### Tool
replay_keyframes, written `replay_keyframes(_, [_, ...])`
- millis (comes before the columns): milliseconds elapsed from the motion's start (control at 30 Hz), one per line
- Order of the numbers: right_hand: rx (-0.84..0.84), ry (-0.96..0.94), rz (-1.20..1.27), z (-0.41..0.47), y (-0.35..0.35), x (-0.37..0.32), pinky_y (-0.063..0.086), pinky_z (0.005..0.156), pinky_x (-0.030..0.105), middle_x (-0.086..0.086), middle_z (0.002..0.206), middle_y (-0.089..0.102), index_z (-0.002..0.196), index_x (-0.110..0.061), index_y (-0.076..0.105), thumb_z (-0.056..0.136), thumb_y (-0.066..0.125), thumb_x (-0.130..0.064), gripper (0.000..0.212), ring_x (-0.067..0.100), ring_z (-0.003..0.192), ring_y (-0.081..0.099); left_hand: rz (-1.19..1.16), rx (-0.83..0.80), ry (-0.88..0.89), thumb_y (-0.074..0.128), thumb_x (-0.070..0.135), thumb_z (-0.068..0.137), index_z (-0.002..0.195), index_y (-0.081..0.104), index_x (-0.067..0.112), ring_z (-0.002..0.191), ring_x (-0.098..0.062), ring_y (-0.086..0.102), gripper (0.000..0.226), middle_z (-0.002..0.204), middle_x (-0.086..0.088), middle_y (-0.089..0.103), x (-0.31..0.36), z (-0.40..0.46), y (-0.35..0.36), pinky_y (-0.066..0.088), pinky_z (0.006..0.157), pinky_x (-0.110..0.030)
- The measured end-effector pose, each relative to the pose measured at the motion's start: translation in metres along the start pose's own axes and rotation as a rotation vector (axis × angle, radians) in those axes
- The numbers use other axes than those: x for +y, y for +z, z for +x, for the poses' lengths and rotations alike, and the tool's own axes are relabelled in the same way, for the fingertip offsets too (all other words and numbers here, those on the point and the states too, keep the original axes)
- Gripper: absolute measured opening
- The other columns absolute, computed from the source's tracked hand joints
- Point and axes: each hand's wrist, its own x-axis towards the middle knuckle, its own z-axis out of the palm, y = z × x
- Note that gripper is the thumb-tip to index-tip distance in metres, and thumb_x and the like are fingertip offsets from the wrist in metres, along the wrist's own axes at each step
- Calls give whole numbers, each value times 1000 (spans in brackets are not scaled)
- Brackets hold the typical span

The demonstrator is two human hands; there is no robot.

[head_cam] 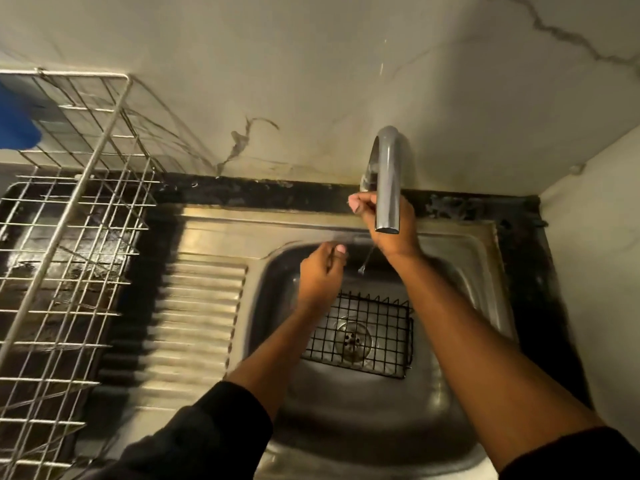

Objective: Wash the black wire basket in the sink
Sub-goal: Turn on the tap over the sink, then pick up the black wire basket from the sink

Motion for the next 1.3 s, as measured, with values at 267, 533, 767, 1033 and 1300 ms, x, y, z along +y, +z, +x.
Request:
replay_keyframes(267, [-71, 580, 734, -60, -12, -8, 47, 62, 22, 5, 82, 70, 102, -8, 72, 101, 52, -22, 25, 10, 66, 58, -632, -215, -413, 42, 20, 107, 75, 65, 19, 61, -13, 59, 39, 65, 2, 64, 22, -7, 38, 50, 54, -26])
replay_keyframes(533, [-374, 184, -19, -77, -41, -19, 60, 75, 24, 0, 89, 75, 109, -15, 73, 99, 58, -13, 18, 7, 78, 71, -249, -165, -65, 46, 11, 107, 65, 56, 15, 41, -4, 51, 44, 46, 8, 54, 26, -2, 47, 41, 43, -20])
replay_keyframes(767, [-174, 258, -94, -85, -52, 33, 56, 66, 21, -5, 80, 73, 98, -21, 72, 96, 63, -17, 9, 4, 69, 69, 523, -268, 230, 50, 35, 102, 98, 71, 17, 83, -20, 66, 28, 94, -2, 72, -1, 12, 28, 55, 73, -37])
replay_keyframes(1033, [-350, 349, -273, -105, -17, 93, 53, 70, 18, 1, 95, 76, 111, -13, 71, 102, 54, -17, 20, 6, 77, 69, 802, -333, 148, 59, 23, 101, 109, 72, 20, 101, -21, 66, 16, 114, -3, 69, -58, -15, 20, 55, 85, -36])
replay_keyframes(1300, [-368, 407, -367, -114, -17, 102, 58, 69, 37, 7, 81, 73, 92, -10, 72, 100, 41, -57, 56, 22, 72, 69, 1095, -514, 130, 50, 30, 105, 129, 57, 18, 129, -25, 53, 28, 128, -6, 67, -59, -32, 42, 32, 117, -46])
